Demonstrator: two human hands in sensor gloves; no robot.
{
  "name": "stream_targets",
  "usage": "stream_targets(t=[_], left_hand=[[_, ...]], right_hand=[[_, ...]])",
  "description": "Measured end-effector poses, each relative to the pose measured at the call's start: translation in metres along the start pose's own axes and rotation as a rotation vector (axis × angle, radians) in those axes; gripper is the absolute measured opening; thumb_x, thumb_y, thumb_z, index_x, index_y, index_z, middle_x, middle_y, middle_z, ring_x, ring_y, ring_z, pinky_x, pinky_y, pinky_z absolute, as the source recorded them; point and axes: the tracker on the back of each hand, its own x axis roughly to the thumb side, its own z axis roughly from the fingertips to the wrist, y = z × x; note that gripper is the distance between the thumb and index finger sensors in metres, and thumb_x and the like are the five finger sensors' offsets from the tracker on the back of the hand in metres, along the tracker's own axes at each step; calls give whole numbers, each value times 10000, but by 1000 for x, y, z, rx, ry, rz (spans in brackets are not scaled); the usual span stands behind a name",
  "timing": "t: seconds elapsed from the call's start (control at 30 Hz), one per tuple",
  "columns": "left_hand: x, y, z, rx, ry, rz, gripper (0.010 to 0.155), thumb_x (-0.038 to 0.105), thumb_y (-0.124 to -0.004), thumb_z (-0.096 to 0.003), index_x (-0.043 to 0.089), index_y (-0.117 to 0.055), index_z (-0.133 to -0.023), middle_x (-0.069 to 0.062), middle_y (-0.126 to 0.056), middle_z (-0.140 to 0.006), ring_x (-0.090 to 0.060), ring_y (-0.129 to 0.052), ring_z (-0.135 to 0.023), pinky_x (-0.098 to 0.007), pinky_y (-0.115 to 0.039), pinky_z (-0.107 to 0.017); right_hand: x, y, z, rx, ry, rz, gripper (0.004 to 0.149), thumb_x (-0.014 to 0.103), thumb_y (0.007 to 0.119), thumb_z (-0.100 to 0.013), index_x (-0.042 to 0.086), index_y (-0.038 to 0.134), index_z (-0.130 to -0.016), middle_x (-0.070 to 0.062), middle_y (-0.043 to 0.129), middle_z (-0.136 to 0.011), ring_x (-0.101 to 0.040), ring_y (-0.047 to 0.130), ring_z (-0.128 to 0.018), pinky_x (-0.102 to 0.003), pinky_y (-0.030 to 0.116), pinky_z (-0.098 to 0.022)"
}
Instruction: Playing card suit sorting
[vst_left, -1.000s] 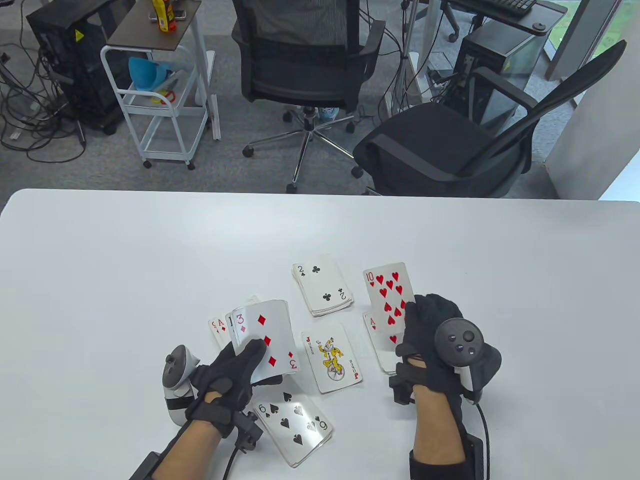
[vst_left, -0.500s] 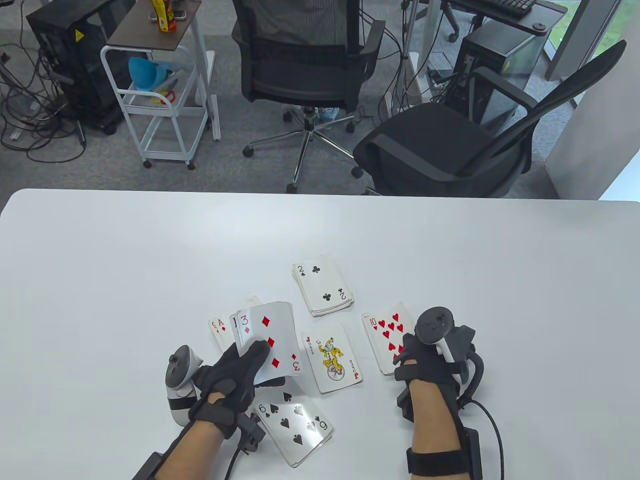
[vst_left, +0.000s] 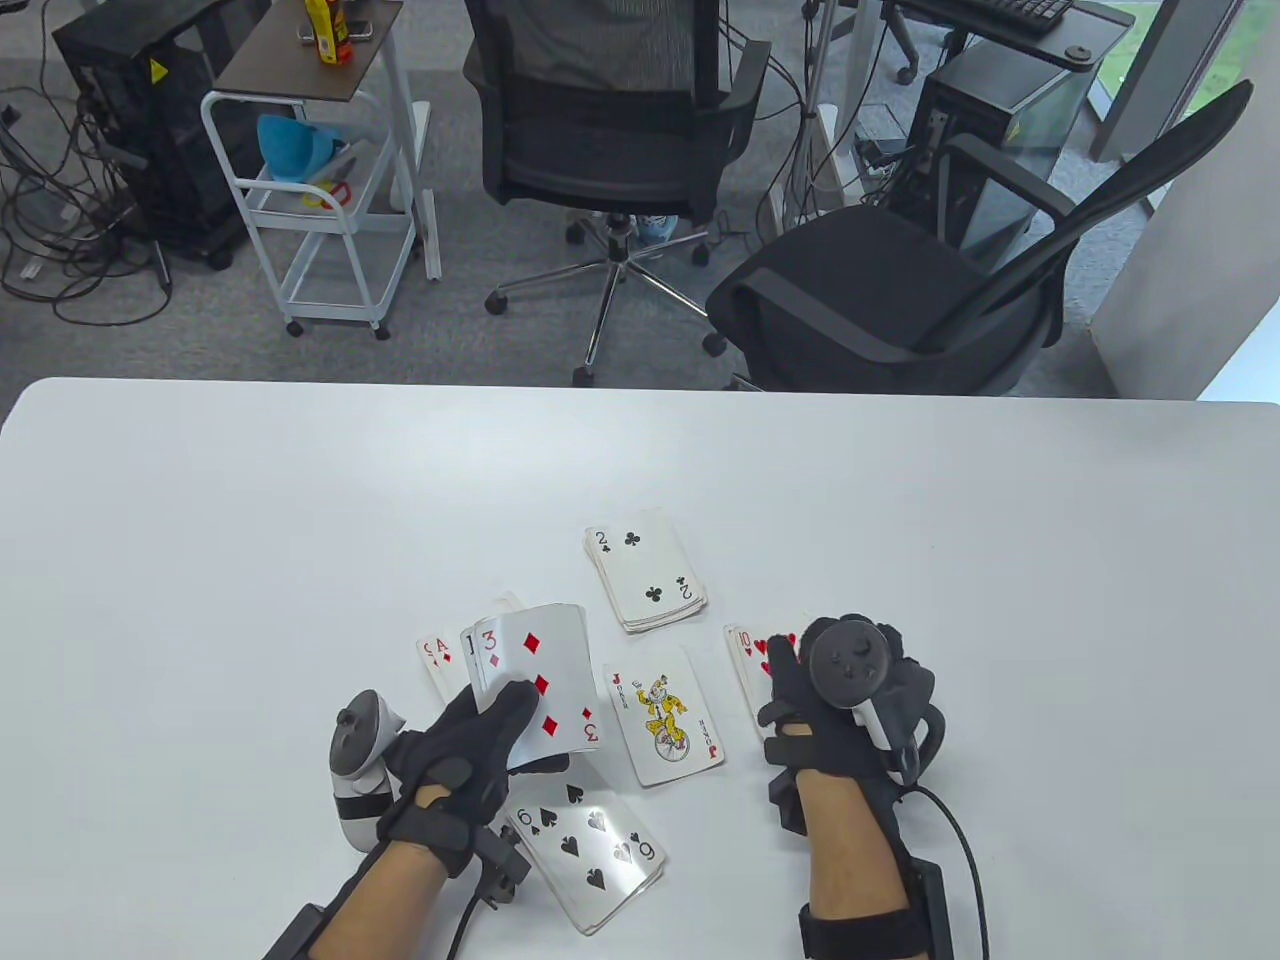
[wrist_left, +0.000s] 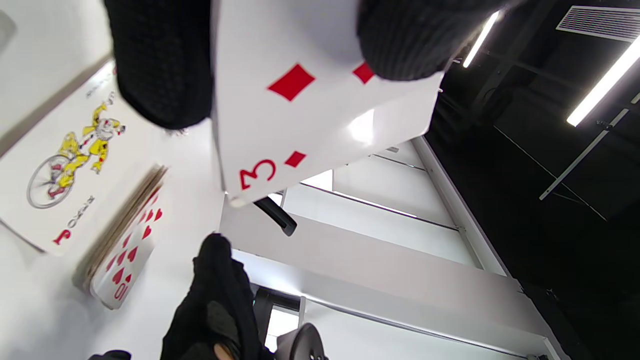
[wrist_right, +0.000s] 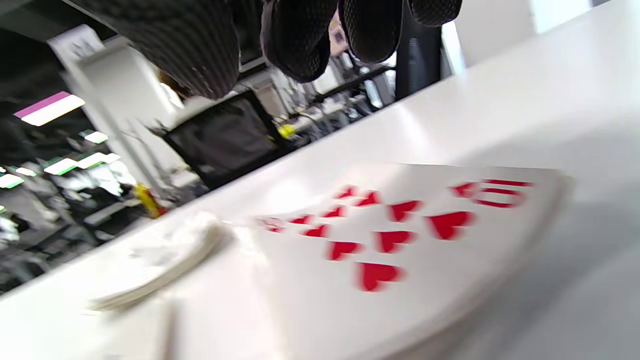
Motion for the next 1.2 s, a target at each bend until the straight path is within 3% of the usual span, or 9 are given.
stream_targets(t=[0.27,0.43,0.67,0.9,1.1,1.2], left_hand=[[0,2,0,15,2,-23,485,481,-790,-580,264,-714,-1008,26,-896,-942,-262,-995,-777,-391,-935,-497],[0,2,0,18,5,-28,487,477,-791,-580,263,-710,-1009,25,-895,-942,-264,-996,-776,-391,-936,-496],[1,3,0,25,0,-23,488,468,-795,-579,260,-704,-1011,24,-891,-945,-260,-995,-779,-389,-937,-498],[3,5,1,41,-11,-24,489,460,-802,-578,259,-703,-1012,24,-891,-946,-259,-995,-780,-389,-938,-499],[2,1,1,24,-9,-30,487,450,-817,-575,261,-707,-1009,27,-894,-944,-258,-997,-780,-389,-940,-499],[1,1,0,15,-11,-28,485,446,-823,-574,262,-709,-1008,28,-894,-944,-260,-998,-778,-390,-939,-500]], right_hand=[[46,-1,26,-92,-278,-175,487,481,741,-586,81,769,-863,-250,547,-1068,-545,364,-1014,-754,274,-650],[72,5,43,-68,-423,-267,495,495,733,-582,84,779,-854,-235,580,-1061,-539,392,-1016,-751,294,-656],[94,31,56,84,-493,-255,562,541,715,-578,82,725,-904,-234,559,-1073,-541,387,-1018,-753,288,-658],[100,33,63,50,-535,-308,578,559,732,-566,86,719,-897,-221,600,-1053,-537,455,-1004,-749,320,-661],[107,41,69,66,-547,-273,608,564,810,-541,86,695,-900,-218,587,-1057,-539,468,-1002,-752,333,-662],[110,43,73,33,-539,-265,575,547,857,-522,94,712,-845,-209,618,-1035,-534,506,-992,-744,368,-666]])
